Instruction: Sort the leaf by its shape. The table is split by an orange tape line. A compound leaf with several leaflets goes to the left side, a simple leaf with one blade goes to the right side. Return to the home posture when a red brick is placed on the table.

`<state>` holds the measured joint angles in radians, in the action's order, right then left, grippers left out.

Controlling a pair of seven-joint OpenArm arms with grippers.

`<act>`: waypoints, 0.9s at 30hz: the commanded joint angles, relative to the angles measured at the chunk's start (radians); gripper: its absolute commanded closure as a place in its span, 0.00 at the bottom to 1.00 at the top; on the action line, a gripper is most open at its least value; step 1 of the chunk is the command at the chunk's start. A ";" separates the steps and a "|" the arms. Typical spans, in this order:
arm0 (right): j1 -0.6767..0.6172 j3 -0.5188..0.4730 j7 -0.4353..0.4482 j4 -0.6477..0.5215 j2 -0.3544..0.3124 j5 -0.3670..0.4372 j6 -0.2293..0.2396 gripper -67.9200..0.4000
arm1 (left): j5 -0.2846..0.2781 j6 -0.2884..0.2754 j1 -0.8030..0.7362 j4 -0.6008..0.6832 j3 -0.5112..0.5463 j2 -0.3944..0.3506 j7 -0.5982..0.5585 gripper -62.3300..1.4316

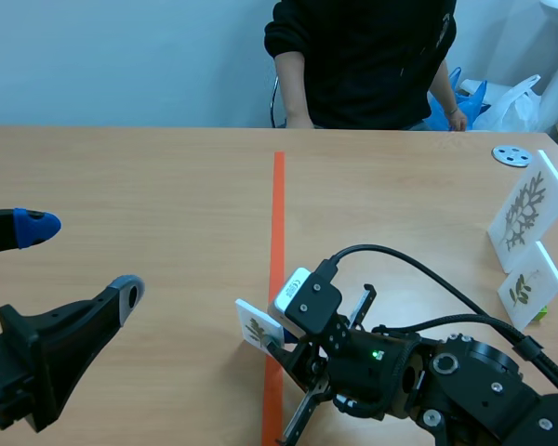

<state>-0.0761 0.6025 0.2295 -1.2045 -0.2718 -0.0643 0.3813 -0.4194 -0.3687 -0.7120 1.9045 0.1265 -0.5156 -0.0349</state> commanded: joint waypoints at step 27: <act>-0.204 -0.539 -0.175 -0.440 -0.005 0.352 -0.044 0.97 | -0.007 -0.001 -0.002 0.023 -0.005 0.003 -0.017 0.00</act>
<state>-0.2962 0.0708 0.0437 -1.6428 -0.2737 0.2718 0.3466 -0.4194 -0.3683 -0.7120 1.9045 0.1265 -0.5156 -0.0349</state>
